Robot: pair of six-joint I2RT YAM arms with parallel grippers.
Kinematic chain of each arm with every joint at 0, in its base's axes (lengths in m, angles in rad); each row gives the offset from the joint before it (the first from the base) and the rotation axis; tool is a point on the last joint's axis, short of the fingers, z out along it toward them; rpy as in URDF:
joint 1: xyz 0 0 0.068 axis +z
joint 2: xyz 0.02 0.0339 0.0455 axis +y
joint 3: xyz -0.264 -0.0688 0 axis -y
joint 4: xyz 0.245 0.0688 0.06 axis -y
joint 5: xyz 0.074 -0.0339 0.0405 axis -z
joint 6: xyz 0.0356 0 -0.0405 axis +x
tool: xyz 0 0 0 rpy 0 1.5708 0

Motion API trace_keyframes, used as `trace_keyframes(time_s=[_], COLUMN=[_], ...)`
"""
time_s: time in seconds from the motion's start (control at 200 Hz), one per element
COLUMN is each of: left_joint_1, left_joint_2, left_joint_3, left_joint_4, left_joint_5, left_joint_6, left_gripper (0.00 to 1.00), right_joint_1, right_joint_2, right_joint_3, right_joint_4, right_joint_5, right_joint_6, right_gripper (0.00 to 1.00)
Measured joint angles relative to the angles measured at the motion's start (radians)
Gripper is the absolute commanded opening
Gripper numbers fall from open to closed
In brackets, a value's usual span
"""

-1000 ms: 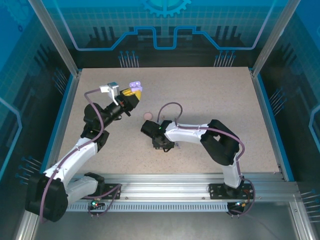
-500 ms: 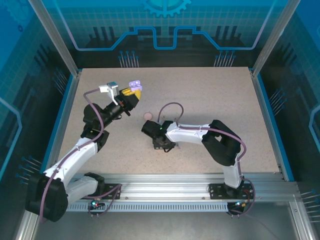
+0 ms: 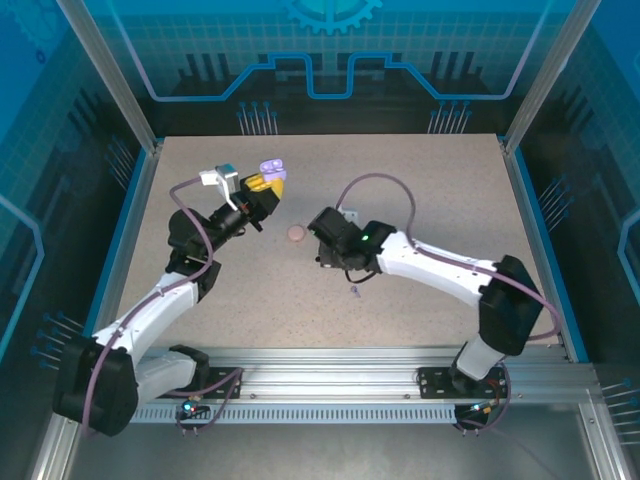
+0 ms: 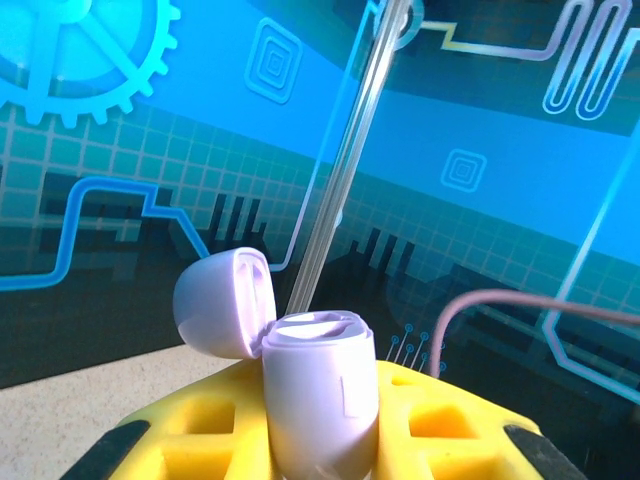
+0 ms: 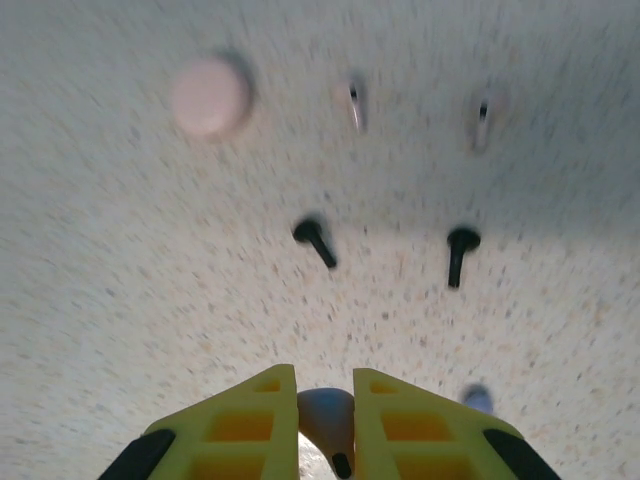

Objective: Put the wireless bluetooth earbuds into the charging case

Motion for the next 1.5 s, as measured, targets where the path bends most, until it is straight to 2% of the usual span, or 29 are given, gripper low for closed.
trace_keyframes(time_s=[0.345, 0.635, 0.835, 1.07, 1.501], left_joint_1=[-0.034, -0.104, -0.132, -0.157, -0.166], left_joint_2=[0.122, 0.137, 0.137, 0.137, 0.137], left_joint_3=[0.000, 0.024, 0.057, 0.061, 0.061], left_joint_4=[0.199, 0.214, 0.190, 0.165, 0.153], left_joint_5=[0.019, 0.033, 0.042, 0.054, 0.054], left_joint_6=[0.107, 0.279, 0.379, 0.436, 0.462], left_gripper=[0.00, 0.00, 0.00, 0.00, 0.00], right_joint_1=[-0.106, -0.128, -0.126, -0.073, -0.045], right_joint_2=[-0.165, -0.256, -0.262, -0.267, -0.267], right_joint_3=[0.196, 0.277, 0.272, 0.229, 0.194], right_joint_4=[0.040, 0.163, 0.257, 0.374, 0.454], right_joint_5=[-0.004, -0.090, -0.185, -0.265, -0.286], right_joint_6=[-0.187, -0.310, -0.373, -0.461, -0.500], right_gripper=[0.15, 0.15, 0.14, 0.14, 0.12])
